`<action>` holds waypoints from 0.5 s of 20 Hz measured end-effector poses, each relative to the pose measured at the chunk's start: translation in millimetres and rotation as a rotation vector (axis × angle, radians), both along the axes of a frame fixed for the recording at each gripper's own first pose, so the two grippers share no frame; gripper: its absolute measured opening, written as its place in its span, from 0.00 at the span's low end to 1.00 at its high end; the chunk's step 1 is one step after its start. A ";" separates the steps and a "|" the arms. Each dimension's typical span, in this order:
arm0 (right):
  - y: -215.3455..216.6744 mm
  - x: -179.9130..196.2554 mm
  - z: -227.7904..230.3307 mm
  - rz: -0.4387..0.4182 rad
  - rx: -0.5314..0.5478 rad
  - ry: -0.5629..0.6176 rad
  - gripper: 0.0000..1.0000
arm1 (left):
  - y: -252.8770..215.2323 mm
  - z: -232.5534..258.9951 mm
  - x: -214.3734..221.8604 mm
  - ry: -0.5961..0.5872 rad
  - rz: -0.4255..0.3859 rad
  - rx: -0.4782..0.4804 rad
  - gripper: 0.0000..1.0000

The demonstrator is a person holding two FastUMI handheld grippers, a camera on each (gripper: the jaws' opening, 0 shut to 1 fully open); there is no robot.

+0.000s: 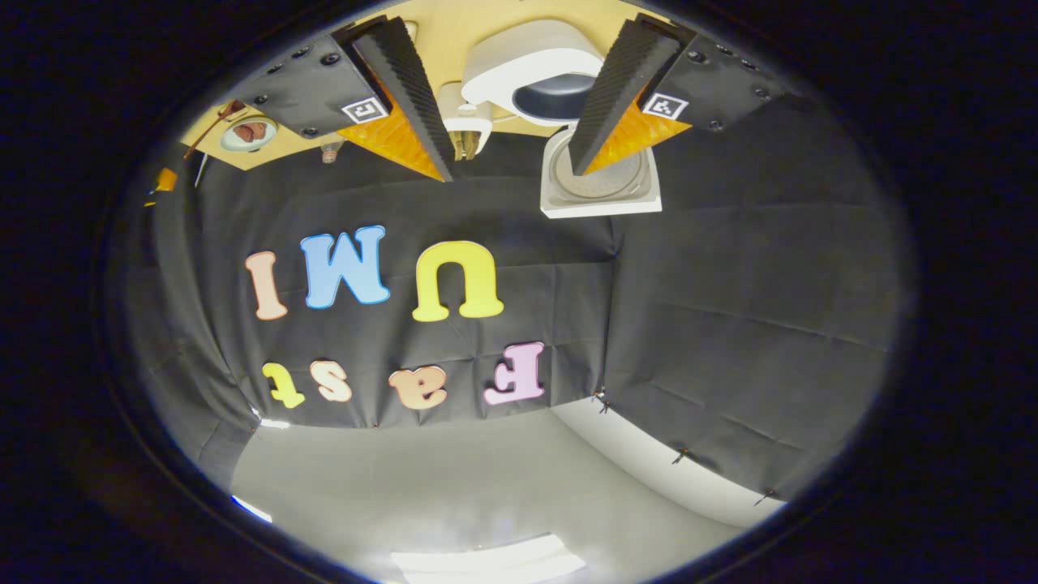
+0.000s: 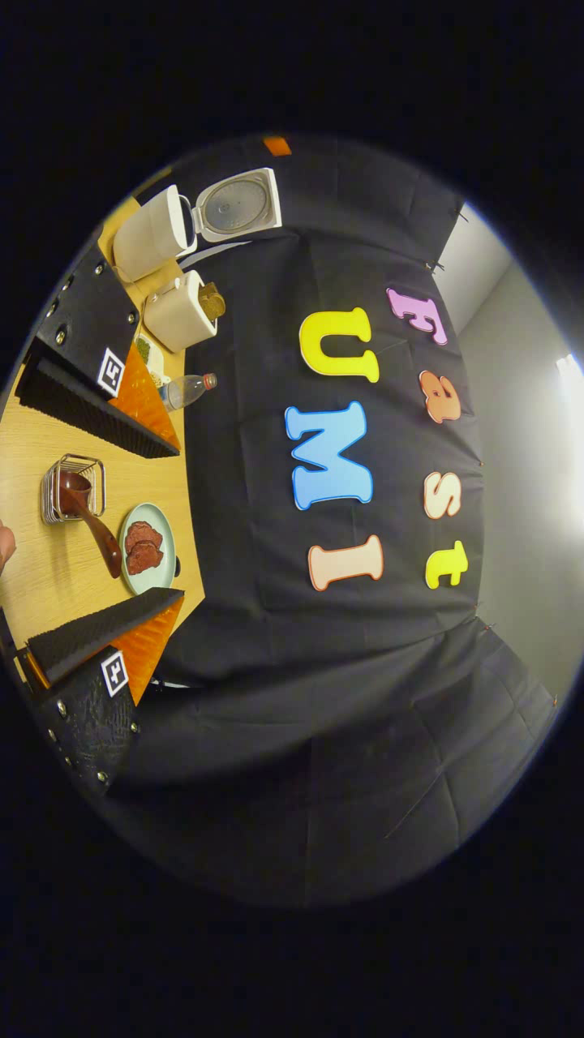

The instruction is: Close the left gripper, press the button to open the rice cooker; take a wooden spoon from the chopstick holder with the right hand, scoop a spoonful of rice and pour it into the rice cooker, then put the wooden spoon back into the chopstick holder.

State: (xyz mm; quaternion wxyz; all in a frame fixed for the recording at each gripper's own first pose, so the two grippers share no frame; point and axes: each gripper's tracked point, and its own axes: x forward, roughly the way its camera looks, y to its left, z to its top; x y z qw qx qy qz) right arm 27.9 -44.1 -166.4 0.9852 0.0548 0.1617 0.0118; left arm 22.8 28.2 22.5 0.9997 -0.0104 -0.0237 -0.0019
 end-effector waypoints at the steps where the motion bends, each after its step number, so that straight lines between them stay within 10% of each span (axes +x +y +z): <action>1: -2.7 3.6 -9.9 -0.002 0.000 0.016 0.98 | -4.5 5.6 -8.4 0.000 -0.006 0.005 0.95; 10: 0.4 12.0 -106.1 0.000 0.144 0.229 0.98 | -14.3 6.0 -49.7 0.041 0.065 0.075 0.99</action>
